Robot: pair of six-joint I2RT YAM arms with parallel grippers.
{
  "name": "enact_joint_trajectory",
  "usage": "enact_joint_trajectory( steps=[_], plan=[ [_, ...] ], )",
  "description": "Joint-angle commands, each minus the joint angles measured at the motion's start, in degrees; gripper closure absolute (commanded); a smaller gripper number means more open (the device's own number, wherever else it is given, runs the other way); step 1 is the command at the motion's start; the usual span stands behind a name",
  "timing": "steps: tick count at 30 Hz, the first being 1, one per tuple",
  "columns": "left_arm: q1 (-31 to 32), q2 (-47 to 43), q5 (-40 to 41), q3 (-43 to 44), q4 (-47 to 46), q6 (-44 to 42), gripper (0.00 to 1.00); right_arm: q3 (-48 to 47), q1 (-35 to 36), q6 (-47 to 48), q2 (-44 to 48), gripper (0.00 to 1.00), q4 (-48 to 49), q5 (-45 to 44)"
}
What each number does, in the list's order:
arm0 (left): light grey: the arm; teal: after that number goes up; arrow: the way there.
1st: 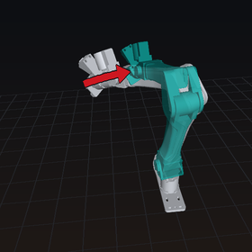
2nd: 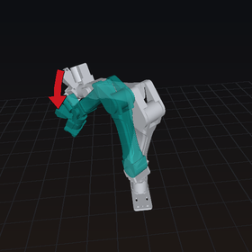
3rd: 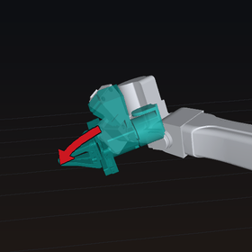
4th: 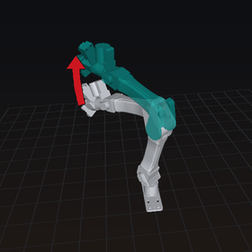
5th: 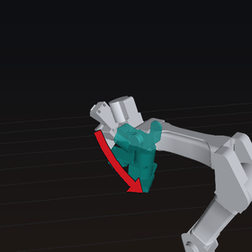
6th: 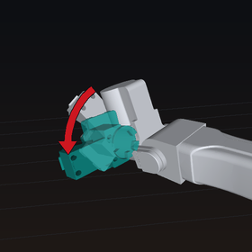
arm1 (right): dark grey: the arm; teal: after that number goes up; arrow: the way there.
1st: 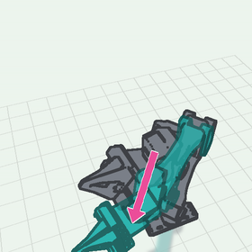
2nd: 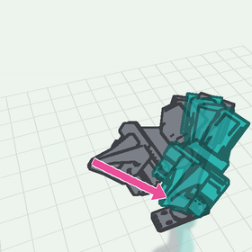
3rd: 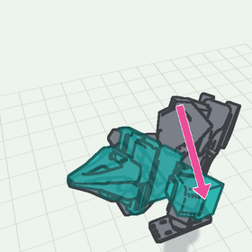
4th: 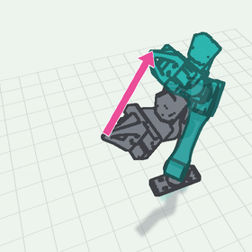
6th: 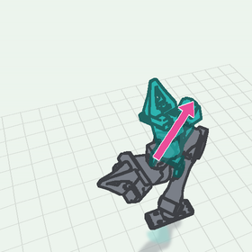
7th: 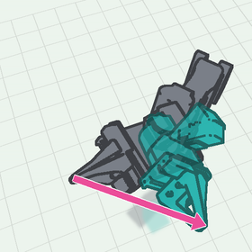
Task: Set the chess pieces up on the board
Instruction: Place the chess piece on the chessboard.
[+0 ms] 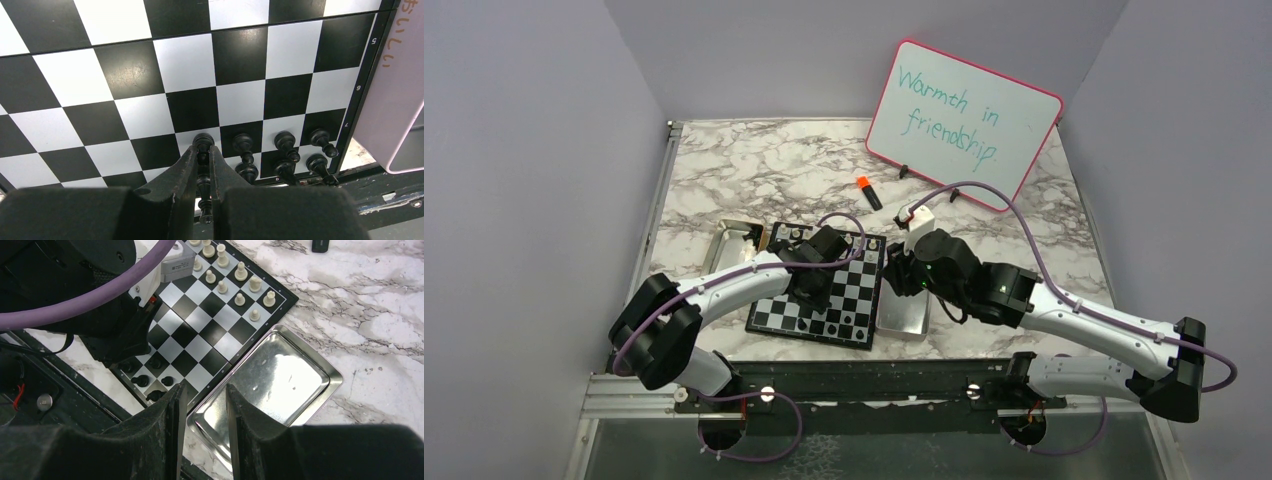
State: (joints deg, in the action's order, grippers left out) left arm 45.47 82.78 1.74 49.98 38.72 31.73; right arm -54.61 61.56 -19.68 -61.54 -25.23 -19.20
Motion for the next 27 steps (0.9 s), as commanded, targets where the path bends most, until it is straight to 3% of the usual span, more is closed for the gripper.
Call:
enact_joint_trajectory(
  steps=[1, 27],
  plan=[
    [0.38, -0.43, -0.07, -0.65, -0.13, 0.35, 0.85, 0.61, 0.37, -0.27, 0.6, 0.61, 1.41, -1.46],
    [0.76, -1.79, -0.57, 0.22, 1.91, 0.27, 0.83, 0.93, 0.33, -0.44, -0.76, 0.6, 2.38, -0.2]
  ],
)
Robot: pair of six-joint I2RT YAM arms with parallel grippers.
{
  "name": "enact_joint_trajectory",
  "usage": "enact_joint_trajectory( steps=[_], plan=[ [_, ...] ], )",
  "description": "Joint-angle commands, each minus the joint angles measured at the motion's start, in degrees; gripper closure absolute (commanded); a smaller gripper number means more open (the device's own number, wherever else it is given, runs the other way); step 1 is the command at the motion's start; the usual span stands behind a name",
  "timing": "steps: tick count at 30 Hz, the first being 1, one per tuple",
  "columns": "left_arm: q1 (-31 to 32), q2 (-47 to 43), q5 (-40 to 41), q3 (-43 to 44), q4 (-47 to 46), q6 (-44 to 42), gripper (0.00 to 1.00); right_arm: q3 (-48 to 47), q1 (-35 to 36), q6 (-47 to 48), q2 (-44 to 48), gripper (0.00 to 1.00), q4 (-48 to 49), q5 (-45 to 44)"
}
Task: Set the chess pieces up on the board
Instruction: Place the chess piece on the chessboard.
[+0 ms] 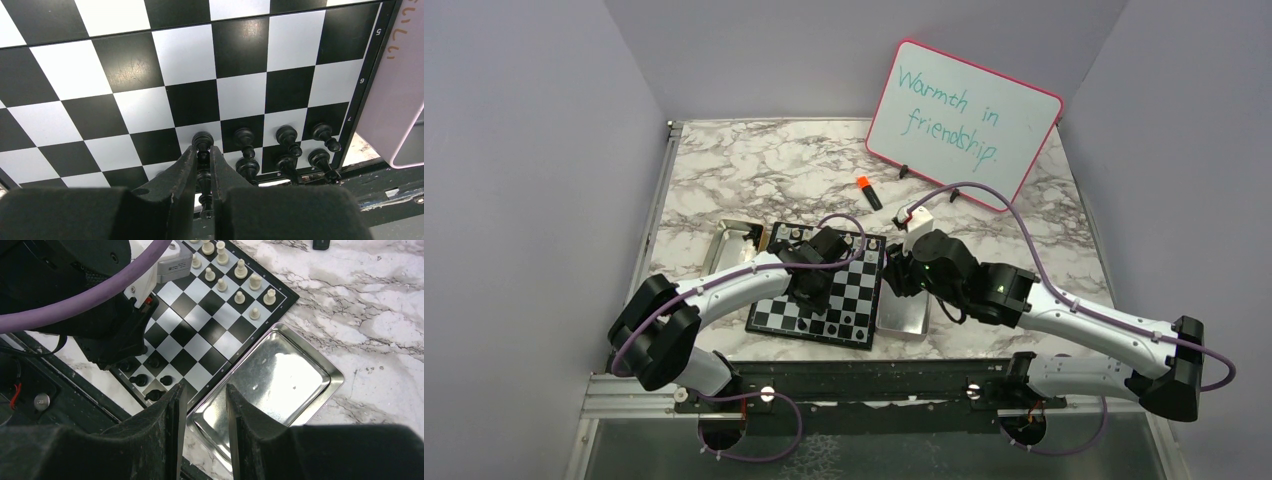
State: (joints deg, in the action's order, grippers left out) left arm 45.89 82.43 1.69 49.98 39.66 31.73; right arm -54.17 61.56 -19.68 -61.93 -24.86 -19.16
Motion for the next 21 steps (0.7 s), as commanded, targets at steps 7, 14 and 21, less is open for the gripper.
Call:
enact_joint_trajectory(
  steps=[7, 14, 21],
  plan=[
    [0.36, -1.18, -0.23, -0.14, 1.1, 0.22, 0.81, 0.52, 0.39, -0.36, -0.72, 0.61, 2.22, -0.12],
    [0.5, -1.29, -0.28, 0.74, 1.08, 0.27, 0.73, 0.56, 0.32, -0.28, -0.95, 0.61, 2.19, 0.08],
    [0.51, -1.93, 1.3, 3.26, 1.11, 0.35, 0.7, 0.25, 0.37, -0.18, -1.09, 0.6, 2.35, 0.43]
  ],
)
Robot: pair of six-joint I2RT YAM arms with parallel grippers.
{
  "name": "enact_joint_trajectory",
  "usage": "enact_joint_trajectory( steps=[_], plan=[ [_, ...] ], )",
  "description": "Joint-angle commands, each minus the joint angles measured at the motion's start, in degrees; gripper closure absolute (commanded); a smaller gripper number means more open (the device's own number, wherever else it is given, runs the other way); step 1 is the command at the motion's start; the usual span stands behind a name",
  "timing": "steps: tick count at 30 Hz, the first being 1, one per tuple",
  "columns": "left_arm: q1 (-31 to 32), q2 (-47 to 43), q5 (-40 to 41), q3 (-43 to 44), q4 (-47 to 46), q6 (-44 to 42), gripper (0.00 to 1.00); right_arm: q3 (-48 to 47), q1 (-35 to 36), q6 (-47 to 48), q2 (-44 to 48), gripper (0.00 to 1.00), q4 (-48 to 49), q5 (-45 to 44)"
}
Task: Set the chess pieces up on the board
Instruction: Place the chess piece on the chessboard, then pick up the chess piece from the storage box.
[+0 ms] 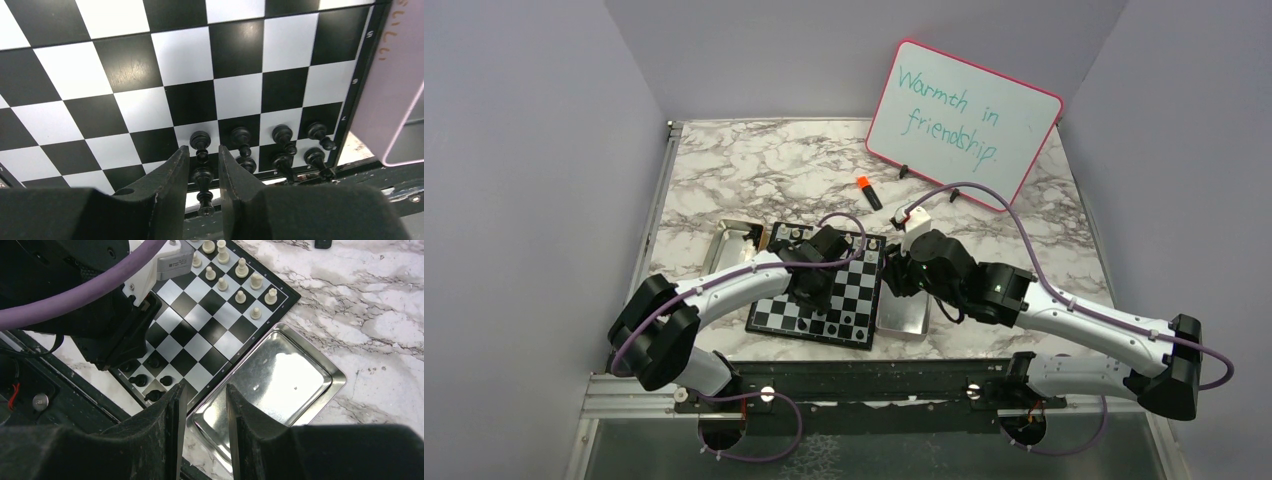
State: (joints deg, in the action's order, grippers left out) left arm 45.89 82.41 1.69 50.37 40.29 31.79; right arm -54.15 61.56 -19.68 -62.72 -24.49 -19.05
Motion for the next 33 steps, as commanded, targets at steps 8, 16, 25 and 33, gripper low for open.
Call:
enact_joint_trajectory(
  steps=[8, 16, 25, 33],
  plan=[
    [-0.06, -4.7, 9.53, 8.93, 0.62, -1.73, 0.61, 0.05, 0.33, 0.01, -0.78, 0.6, 3.61, 0.99],
    [-12.58, -6.25, 13.39, 13.28, -0.89, -7.39, 0.55, -0.14, 0.36, 0.55, -1.29, 0.6, 6.33, 3.04],
    [-35.02, -6.94, 6.39, 8.68, -9.8, -4.18, 0.56, 0.84, 0.33, 1.62, -0.05, 0.6, 7.93, 4.08],
    [-38.32, -7.97, 11.65, 7.83, -12.76, 1.93, 0.01, 1.53, 0.32, 2.04, 0.4, 0.6, 8.54, 4.21]
  ],
)
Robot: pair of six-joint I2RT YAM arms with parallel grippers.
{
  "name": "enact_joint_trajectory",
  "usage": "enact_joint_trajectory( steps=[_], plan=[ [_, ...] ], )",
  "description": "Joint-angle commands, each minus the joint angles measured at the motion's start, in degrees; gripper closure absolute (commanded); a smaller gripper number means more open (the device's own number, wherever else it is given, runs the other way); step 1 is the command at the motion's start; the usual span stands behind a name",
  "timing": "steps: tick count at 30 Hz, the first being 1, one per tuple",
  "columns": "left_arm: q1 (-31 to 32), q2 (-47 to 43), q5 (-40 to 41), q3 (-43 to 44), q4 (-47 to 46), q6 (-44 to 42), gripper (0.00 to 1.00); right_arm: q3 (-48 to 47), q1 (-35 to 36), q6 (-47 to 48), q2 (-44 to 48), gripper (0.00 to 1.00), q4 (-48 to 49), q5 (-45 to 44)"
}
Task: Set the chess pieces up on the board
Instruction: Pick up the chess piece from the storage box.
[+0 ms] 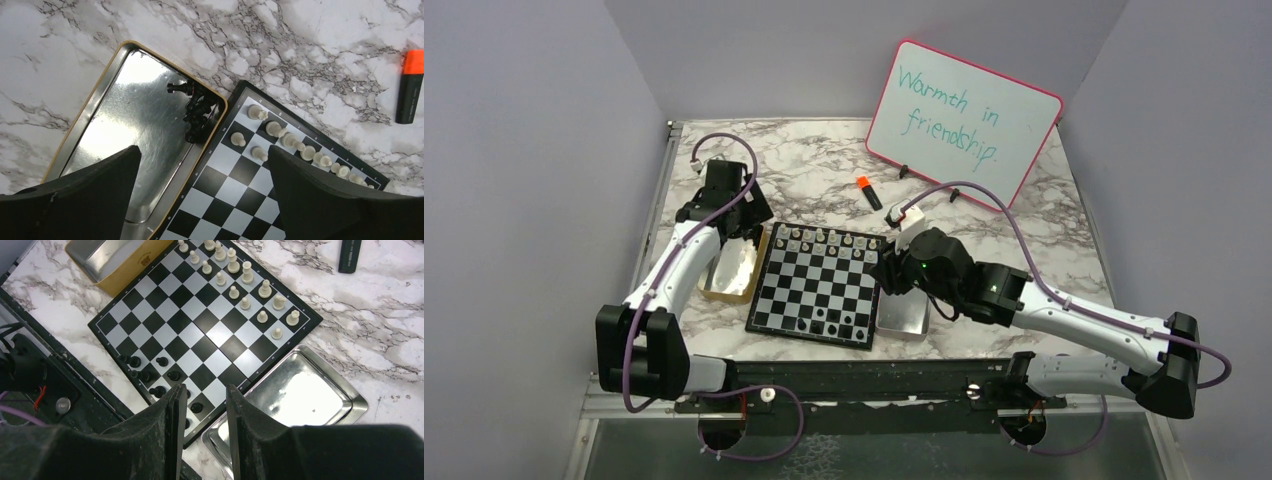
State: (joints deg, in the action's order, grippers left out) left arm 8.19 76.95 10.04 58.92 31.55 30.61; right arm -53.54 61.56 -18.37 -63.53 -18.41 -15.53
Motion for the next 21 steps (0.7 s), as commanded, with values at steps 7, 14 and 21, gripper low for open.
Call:
enact_joint_trajectory(
  steps=[7, 14, 21],
  plan=[
    [-7.08, -1.44, -2.69, -3.11, -3.3, 16.69, 0.03, 1.58, 0.38, 0.88, 2.02, 0.6, 2.36, 0.33],
    [-7.66, -3.78, -1.08, -8.25, -3.13, 38.17, 0.48, 2.54, 0.33, 1.01, 3.34, 0.6, 2.52, -0.65],
    [-7.66, 0.02, 0.04, -9.18, -3.22, 49.05, 0.65, 3.08, 0.34, 1.27, 3.3, 0.6, 2.86, -0.65]
  ],
)
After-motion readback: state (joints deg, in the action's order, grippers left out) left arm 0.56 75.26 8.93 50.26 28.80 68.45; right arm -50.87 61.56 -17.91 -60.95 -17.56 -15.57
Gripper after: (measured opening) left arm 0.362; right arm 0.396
